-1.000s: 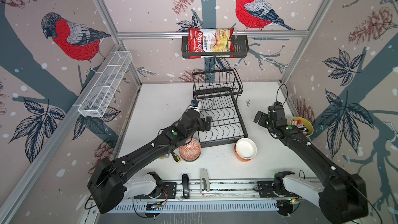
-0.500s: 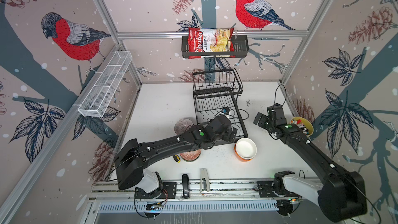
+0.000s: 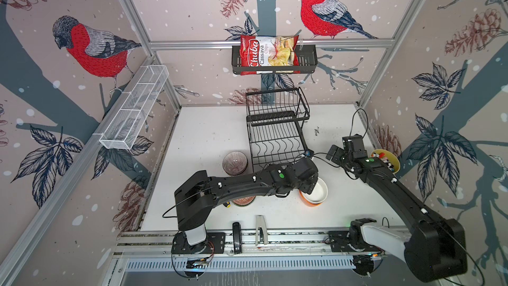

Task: Load the bowls into the dish rack
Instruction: 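Reach the left gripper across to the white-and-orange bowl while the right arm rises, then grasp the white-and-orange bowl rim with the left gripper and lift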

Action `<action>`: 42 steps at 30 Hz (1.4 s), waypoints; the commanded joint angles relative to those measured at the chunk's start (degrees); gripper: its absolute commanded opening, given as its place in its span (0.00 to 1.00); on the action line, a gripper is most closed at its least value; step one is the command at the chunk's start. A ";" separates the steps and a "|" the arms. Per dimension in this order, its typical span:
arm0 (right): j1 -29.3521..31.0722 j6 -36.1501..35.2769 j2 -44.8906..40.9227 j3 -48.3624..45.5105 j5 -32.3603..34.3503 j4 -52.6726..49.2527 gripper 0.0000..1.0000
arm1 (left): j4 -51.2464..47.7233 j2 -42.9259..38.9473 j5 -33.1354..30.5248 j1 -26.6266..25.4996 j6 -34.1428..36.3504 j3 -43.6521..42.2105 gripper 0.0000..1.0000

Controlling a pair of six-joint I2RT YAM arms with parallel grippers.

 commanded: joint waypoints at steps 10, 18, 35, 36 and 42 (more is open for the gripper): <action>-0.20 -0.15 0.52 -1.81 0.79 1.12 0.99 | -9.39 9.10 -0.45 -0.09 -0.71 8.01 0.57; -0.25 -0.42 1.36 -2.35 0.62 2.03 1.00 | -9.93 10.68 -0.37 -0.13 -0.12 9.36 0.35; -0.25 -0.84 2.64 -2.44 0.77 2.19 0.99 | -7.77 9.89 -0.97 -0.09 0.69 8.83 0.06; -0.23 -0.84 2.56 -2.53 0.72 2.18 0.99 | -7.70 9.74 -1.15 -0.09 0.46 8.78 0.04; -0.23 -1.03 1.94 -2.74 0.70 2.18 0.99 | -6.92 8.33 -2.07 -0.11 0.00 8.05 0.00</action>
